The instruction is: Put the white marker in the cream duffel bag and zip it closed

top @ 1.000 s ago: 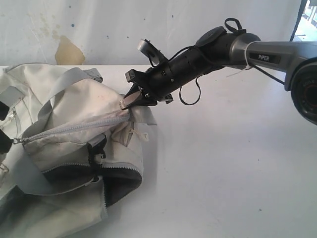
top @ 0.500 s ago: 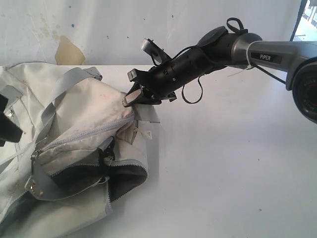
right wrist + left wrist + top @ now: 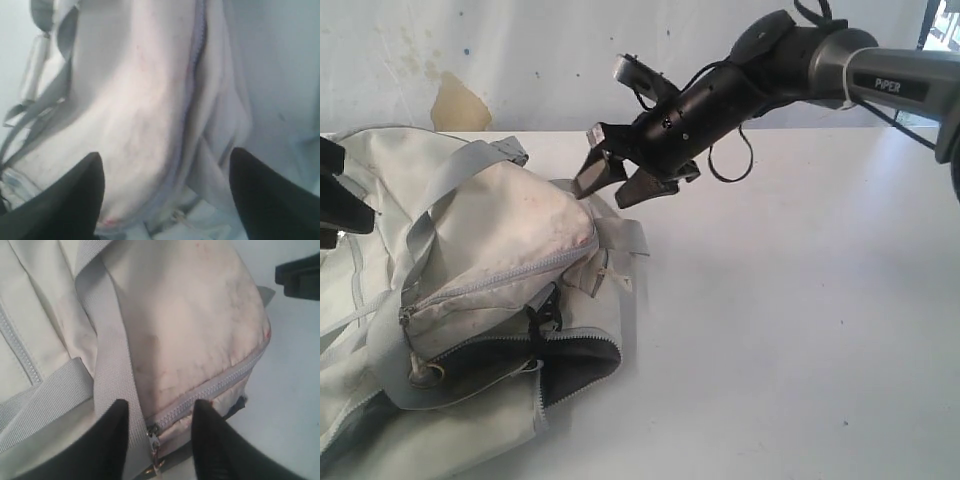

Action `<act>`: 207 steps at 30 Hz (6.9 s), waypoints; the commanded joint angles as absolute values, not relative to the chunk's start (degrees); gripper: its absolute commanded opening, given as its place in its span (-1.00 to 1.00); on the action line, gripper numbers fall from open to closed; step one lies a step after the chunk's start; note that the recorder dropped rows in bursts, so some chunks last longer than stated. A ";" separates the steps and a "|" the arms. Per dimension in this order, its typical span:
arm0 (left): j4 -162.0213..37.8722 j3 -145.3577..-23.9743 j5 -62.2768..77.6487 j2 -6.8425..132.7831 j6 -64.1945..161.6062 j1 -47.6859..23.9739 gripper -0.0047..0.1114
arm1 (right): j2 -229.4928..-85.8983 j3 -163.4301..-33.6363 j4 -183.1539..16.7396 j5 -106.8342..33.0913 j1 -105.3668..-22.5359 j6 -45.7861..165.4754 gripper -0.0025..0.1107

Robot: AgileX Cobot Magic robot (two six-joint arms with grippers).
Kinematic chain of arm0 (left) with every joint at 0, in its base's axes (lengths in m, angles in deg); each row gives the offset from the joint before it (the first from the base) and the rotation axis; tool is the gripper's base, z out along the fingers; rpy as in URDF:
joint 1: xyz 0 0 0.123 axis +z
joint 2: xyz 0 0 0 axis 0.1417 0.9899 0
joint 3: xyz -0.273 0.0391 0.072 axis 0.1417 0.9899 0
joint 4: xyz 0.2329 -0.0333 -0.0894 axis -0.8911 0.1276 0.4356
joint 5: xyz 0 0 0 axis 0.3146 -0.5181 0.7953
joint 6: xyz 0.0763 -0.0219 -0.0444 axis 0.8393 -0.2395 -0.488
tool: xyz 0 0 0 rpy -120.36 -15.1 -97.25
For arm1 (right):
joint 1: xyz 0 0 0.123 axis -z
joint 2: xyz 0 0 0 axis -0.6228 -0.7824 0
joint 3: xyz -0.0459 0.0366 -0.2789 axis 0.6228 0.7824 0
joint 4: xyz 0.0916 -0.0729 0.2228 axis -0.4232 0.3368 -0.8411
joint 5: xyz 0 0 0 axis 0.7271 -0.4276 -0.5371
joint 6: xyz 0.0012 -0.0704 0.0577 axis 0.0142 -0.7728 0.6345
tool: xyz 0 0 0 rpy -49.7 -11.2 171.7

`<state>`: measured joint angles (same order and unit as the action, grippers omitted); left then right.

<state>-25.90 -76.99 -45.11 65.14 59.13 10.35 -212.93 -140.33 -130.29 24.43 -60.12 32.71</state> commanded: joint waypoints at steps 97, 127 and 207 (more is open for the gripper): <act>-66.38 -75.09 -38.39 35.20 40.52 8.36 -0.92 | -128.44 -84.35 -83.95 7.59 -33.93 50.24 -0.96; -66.76 -70.75 -58.48 -6.84 41.69 7.89 -0.92 | -86.01 -80.83 -80.05 26.52 -37.64 53.07 -0.96; -64.34 -23.97 3.13 -6.84 40.17 8.01 -0.92 | -85.90 -33.64 -78.67 -26.58 -40.83 59.49 -0.96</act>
